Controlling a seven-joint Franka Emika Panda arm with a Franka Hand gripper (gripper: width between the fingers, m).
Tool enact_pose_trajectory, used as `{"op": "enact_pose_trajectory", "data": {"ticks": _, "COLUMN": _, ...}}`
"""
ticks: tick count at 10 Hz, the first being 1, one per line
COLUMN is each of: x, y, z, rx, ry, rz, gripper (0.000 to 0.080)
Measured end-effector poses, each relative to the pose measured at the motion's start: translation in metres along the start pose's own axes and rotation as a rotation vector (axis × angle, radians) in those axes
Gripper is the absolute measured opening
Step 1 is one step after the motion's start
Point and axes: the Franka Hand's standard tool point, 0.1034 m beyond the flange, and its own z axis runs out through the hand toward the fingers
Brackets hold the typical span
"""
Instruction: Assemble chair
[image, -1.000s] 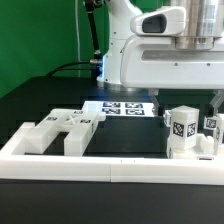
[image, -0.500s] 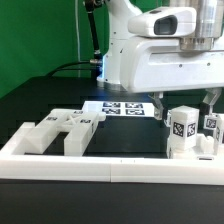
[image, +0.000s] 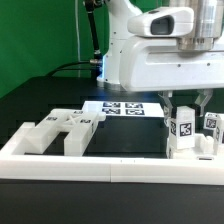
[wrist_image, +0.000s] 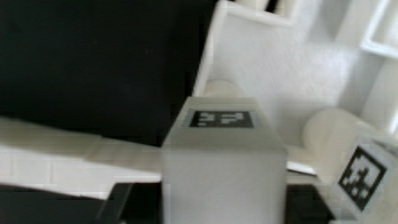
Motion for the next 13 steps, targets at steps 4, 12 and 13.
{"op": "enact_pose_trajectory", "data": {"ticks": 4, "x": -0.0007, "y": -0.0024, "z": 0.0010, "rx": 0.000, "ry": -0.003, "rz": 0.409, "gripper": 0.0290}}
{"op": "enact_pose_trajectory", "data": {"ticks": 12, "x": -0.0008, "y": -0.0046, "z": 0.0018, "rx": 0.000, "ry": -0.005, "rz": 1.111, "gripper": 0.0291}}
{"op": "enact_pose_trajectory", "data": {"ticks": 13, "x": -0.0008, "y": -0.0047, "z": 0.0019, "rx": 0.000, "ry": -0.005, "rz": 1.101, "gripper": 0.0291}}
